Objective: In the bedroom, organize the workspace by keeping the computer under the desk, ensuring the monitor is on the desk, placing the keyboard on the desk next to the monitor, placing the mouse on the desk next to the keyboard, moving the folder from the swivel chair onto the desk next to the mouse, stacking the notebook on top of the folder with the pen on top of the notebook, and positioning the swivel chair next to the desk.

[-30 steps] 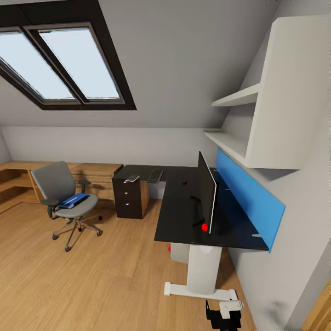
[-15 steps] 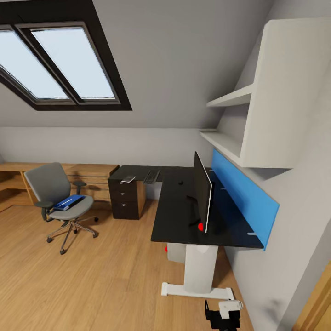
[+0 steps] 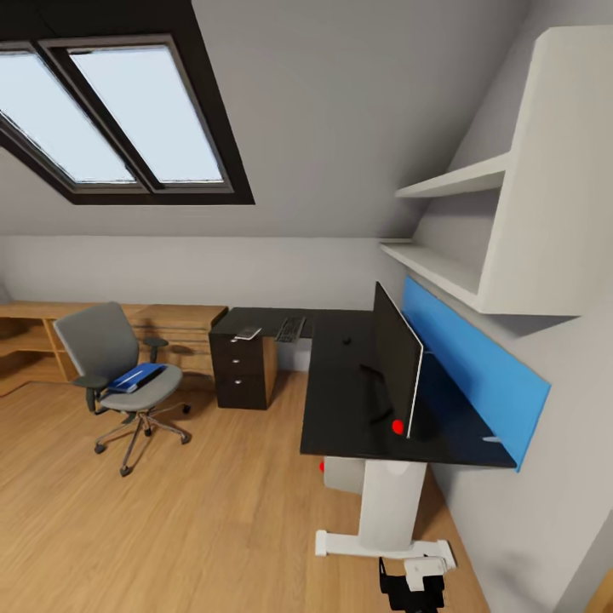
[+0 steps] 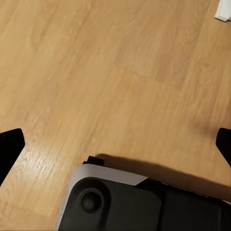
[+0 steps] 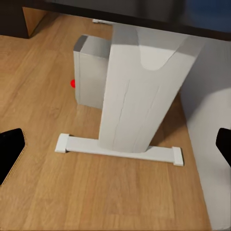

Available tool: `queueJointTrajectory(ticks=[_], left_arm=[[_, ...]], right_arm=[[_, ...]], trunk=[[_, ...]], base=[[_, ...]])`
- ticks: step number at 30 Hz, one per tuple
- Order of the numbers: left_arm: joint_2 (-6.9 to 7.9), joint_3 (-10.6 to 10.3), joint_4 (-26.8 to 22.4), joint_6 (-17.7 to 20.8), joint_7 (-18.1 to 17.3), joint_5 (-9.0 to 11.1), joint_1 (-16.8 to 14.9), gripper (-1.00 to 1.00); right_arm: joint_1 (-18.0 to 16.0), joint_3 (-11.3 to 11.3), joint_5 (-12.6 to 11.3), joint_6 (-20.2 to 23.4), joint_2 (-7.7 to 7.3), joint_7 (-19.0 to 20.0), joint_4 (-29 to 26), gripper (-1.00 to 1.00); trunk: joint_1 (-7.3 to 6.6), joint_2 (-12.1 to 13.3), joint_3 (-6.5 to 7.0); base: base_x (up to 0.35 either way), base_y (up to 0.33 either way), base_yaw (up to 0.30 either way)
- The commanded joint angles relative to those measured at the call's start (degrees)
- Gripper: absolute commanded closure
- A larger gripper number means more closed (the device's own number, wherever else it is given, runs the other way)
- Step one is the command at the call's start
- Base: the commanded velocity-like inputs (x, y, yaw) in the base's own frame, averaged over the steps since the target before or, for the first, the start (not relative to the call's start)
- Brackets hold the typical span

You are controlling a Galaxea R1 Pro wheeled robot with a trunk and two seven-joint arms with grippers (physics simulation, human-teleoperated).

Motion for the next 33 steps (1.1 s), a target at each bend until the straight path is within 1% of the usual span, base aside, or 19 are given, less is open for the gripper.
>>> queueJointTrajectory(ticks=[1, 19, 26, 33], left_arm=[[0.02, -0.2, -0.1, -0.1, 0.0, 0.6, 0.0, -1.00], [0.01, -0.3, -0.1, -0.1, -0.1, 0.5, 0.0, -1.00], [0.03, -0.3, 0.2, -0.1, -0.1, 0.5, 0.0, -1.00], [0.14, -0.2, 0.3, -0.2, -0.1, 0.6, 0.0, -1.00]], right_arm=[[0.0, 0.1, 0.6, -0.1, 0.02, -0.6, 0.1, -1.00], [0.0, 0.1, 0.7, 0.0, 0.03, -0.6, 0.1, -1.00], [0.0, 0.1, 0.7, 0.1, 0.10, -0.6, 0.1, -1.00], [0.0, 0.1, 0.8, 0.3, 0.11, -0.6, 0.1, -1.00]], trunk=[[0.03, 0.0, 0.00], [0.03, 0.0, -0.03], [0.03, 0.0, -0.42], [0.03, 0.0, -0.64]], base=[[0.118, 0.286, 0.000], [0.112, 0.292, -0.053], [0.138, 0.294, -0.088], [0.212, 0.273, -0.020]])
